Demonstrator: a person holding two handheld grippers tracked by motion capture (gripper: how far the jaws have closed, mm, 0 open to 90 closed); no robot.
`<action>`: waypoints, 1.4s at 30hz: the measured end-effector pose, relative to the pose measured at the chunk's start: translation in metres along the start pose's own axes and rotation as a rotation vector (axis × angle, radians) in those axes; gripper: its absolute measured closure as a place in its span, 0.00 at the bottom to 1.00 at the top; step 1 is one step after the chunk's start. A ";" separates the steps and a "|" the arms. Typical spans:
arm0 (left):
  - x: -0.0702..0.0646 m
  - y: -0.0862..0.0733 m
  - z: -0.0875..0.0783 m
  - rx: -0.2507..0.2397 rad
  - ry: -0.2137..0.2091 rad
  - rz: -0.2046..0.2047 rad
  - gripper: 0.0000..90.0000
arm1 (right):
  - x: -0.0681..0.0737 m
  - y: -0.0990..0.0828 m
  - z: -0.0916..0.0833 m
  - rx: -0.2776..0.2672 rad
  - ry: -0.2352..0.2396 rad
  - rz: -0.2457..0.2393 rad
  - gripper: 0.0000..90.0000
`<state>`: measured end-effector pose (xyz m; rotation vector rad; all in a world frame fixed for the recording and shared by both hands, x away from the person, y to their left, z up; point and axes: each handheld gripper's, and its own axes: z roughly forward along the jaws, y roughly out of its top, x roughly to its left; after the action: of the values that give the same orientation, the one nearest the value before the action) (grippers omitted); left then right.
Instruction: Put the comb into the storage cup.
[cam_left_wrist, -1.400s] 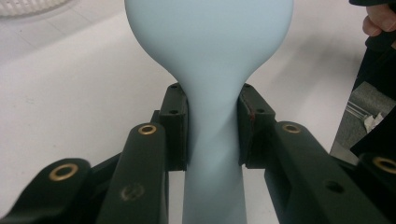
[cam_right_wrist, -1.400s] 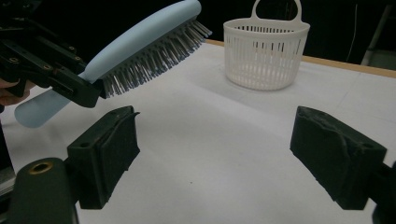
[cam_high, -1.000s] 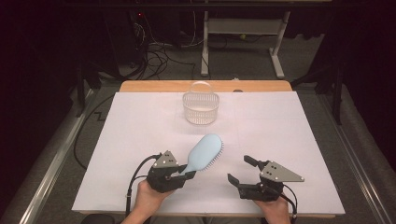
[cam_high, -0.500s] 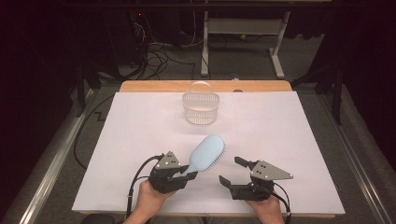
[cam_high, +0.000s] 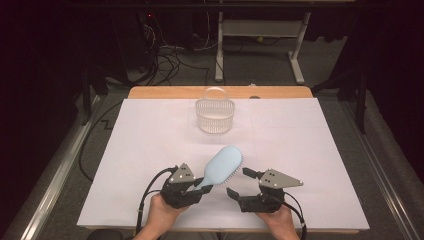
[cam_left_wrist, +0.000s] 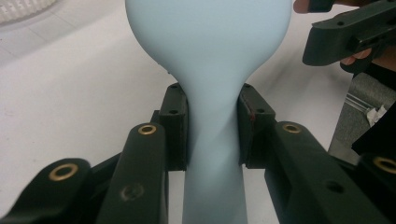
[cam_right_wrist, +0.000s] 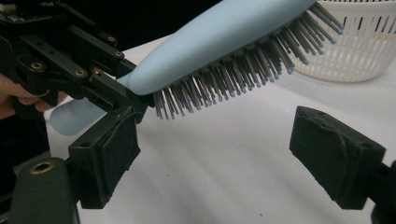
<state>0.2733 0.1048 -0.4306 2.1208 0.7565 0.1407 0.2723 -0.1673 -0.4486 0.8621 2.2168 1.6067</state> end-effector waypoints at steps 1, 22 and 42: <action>0.000 0.000 0.000 0.001 0.001 0.002 0.75 | 0.000 0.000 0.001 -0.002 0.004 0.005 0.18; -0.007 0.001 0.003 0.011 0.015 0.044 0.75 | 0.002 0.011 0.018 0.029 0.052 0.040 0.19; -0.013 0.001 0.004 0.011 0.026 0.076 0.75 | 0.001 0.019 0.028 0.060 0.099 0.081 0.20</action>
<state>0.2654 0.0940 -0.4302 2.1632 0.6936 0.2055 0.2921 -0.1412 -0.4408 0.9192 2.3365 1.6606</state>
